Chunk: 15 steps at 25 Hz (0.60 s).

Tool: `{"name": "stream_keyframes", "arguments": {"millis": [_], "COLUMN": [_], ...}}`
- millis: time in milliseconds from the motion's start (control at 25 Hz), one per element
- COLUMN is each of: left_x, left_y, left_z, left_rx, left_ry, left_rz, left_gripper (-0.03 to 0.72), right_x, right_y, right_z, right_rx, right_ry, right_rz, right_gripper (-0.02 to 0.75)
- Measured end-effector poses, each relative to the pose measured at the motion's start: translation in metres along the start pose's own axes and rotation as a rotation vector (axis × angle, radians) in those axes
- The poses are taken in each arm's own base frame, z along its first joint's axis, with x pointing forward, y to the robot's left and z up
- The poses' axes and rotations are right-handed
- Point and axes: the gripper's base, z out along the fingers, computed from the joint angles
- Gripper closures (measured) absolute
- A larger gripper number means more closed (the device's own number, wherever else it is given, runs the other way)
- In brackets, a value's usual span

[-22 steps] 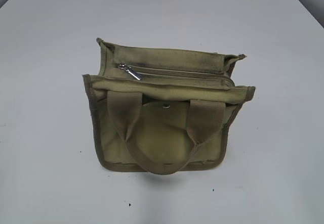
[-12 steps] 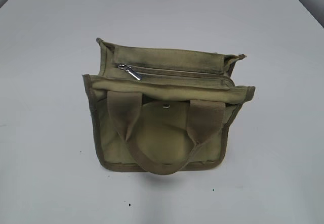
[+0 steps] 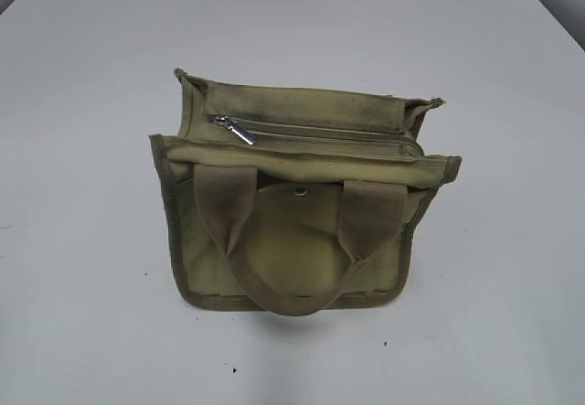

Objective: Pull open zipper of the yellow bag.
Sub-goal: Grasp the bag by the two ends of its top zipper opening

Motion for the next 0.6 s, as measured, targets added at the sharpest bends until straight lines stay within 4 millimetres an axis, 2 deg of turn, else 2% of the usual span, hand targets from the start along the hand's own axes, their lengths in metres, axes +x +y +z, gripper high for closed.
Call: {"name": "stream_keyframes", "arguments": {"millis": [400,520,600], "left_x": [0.0,-0.008,-0.022], "left_y": [0.0,-0.002,-0.005], "left_z": [0.0,0.002,0.008], "left_rx": [0.005,0.029,0.063], "left_ry": [0.001,-0.002,-0.031], "left_rz": [-0.003,-0.017,-0.043], "left_gripper": [0.234,0.234,0.234], "right_x": [0.0,-0.002,-0.009], "right_y": [0.0,0.0,-0.001], "right_z": [0.0,-0.001,0.002], "right_rx": [0.0,0.001,0.002], "right_ry": [-0.001,-0.016,-0.013], "right_rz": [0.0,0.001,0.005], "right_gripper": [0.153,0.153,0.153]}}
